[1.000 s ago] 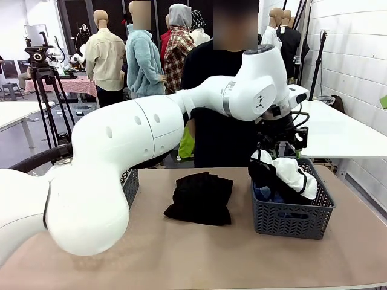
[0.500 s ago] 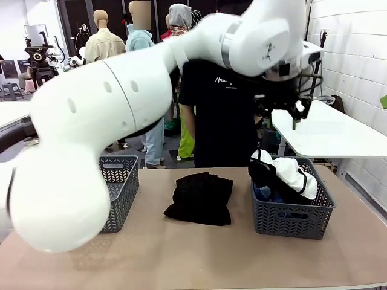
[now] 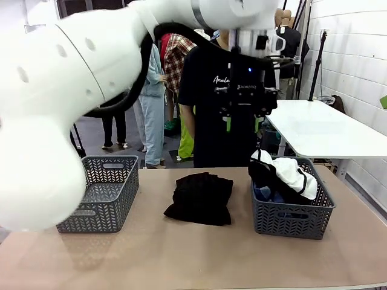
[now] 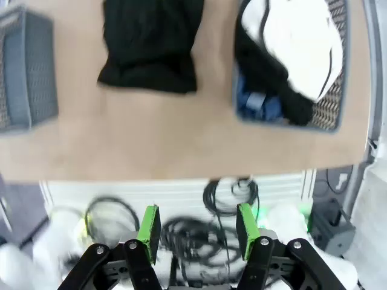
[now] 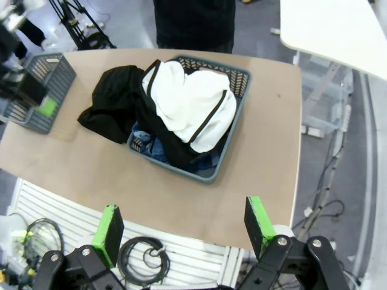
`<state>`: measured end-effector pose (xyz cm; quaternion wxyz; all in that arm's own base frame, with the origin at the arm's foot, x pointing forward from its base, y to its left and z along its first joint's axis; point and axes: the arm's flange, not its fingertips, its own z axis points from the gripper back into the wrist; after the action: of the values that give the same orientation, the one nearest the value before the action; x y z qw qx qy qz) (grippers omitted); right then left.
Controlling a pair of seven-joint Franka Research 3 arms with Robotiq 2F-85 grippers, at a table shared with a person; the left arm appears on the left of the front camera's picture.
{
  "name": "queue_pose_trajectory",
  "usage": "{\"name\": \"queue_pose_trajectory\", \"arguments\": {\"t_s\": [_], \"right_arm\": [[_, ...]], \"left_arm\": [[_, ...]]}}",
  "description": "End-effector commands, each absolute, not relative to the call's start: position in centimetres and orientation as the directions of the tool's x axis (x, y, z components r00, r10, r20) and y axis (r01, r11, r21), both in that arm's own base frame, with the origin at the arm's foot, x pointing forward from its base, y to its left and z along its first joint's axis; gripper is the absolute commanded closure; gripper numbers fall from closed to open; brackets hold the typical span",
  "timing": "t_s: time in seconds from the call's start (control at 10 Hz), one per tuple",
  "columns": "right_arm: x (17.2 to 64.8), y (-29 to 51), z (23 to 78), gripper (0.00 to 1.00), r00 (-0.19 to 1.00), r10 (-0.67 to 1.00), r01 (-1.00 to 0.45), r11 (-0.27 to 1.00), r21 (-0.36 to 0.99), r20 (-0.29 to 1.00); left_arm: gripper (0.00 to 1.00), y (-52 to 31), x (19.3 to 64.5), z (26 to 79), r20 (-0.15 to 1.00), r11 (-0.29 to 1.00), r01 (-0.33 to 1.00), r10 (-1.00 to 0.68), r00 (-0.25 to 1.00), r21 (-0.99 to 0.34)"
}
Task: Sort the tops and bottoms.
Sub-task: Lift clothes from the center of the table with your right hand.
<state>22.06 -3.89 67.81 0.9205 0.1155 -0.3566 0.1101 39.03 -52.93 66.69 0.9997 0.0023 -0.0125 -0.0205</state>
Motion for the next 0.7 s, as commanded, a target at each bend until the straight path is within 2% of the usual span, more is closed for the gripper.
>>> {"name": "queue_pose_trajectory", "arguments": {"t_s": [0.0, 0.2, 0.3, 0.4, 0.6], "right_arm": [[22.1, -3.8, 67.6, 0.0, 0.724, 0.128, -0.295, 0.946, 0.137, 0.678], [22.1, -3.8, 67.6, 0.0, 0.724, 0.128, -0.295, 0.946, 0.137, 0.678], [22.1, -3.8, 67.6, 0.0, 0.724, 0.128, -0.295, 0.946, 0.137, 0.678], [22.1, -3.8, 67.6, 0.0, 0.724, 0.128, -0.295, 0.946, 0.137, 0.678], [22.1, -3.8, 67.6, 0.0, 0.724, 0.128, -0.295, 0.946, 0.137, 0.678]], "left_arm": [[0.34, -40.0, 28.7, 59.4, -0.039, 0.994, -0.074, 0.071, 0.997, -0.081], [0.34, -38.1, 25.9, 59.9, -0.098, 0.984, -0.172, 0.168, 0.981, -0.035], [0.34, -39.3, 26.9, 60.0, -0.013, 0.971, -0.239, 0.238, 0.971, -0.006], [0.34, -49.3, 34.6, 72.1, -0.086, 0.994, -0.107, 0.107, 0.991, -0.005], [0.34, -49.3, 34.6, 72.1, -0.086, 0.994, -0.107, 0.107, 0.991, -0.005]]}}
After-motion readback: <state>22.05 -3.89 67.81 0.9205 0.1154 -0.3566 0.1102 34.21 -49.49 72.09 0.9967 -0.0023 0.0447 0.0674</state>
